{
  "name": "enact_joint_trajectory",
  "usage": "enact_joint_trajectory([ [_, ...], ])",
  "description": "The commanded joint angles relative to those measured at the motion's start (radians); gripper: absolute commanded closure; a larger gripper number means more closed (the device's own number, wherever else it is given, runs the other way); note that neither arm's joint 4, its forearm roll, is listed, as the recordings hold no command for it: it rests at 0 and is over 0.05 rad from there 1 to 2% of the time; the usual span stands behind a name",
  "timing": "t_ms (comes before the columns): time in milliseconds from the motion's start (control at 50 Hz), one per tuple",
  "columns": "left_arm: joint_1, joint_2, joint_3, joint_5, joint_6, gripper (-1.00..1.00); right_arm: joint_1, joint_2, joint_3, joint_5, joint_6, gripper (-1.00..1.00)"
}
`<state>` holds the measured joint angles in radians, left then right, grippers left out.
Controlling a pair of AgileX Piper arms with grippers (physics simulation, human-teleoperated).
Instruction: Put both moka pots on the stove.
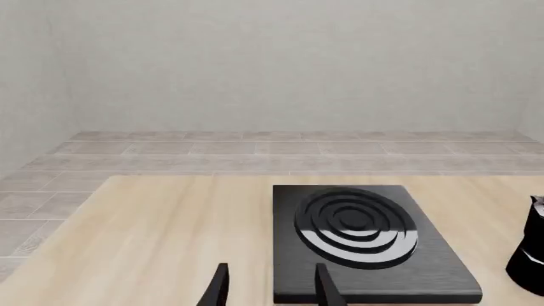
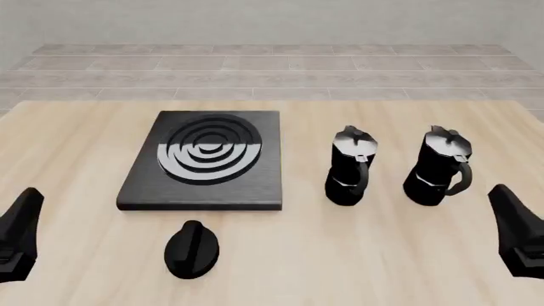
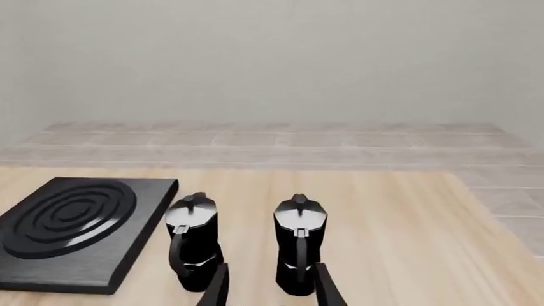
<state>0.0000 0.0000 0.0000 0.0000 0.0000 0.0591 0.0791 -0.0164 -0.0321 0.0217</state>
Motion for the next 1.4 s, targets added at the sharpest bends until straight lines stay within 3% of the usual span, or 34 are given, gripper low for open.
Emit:
enact_joint_trajectory([
  [20, 0.0, 0.0, 0.0, 0.0, 0.0, -1.0, 0.085, 0.189, -0.031, -0.102, 0.009, -1.0],
  [140, 0.0, 0.0, 0.0, 0.0, 0.0, -1.0, 0.113, 0.383, -0.065, -0.22, 0.011, -1.0],
  [280, 0.0, 0.0, 0.0, 0.0, 0.0, -1.0, 0.179, 0.467, -0.081, -0.236, 0.055, -1.0],
  [940, 0.0, 0.0, 0.0, 0.0, 0.0, -1.0, 0.293, 0.61, -0.117, -0.284, 0.096, -1.0],
  [1260, 0.0, 0.0, 0.0, 0.0, 0.0, -1.0, 0.314, 0.781, -0.096, -0.436, 0.104, -1.0],
  [1400, 0.0, 0.0, 0.0, 0.0, 0.0, -1.0, 0.317, 0.911, -0.085, -0.562, 0.103, -1.0],
])
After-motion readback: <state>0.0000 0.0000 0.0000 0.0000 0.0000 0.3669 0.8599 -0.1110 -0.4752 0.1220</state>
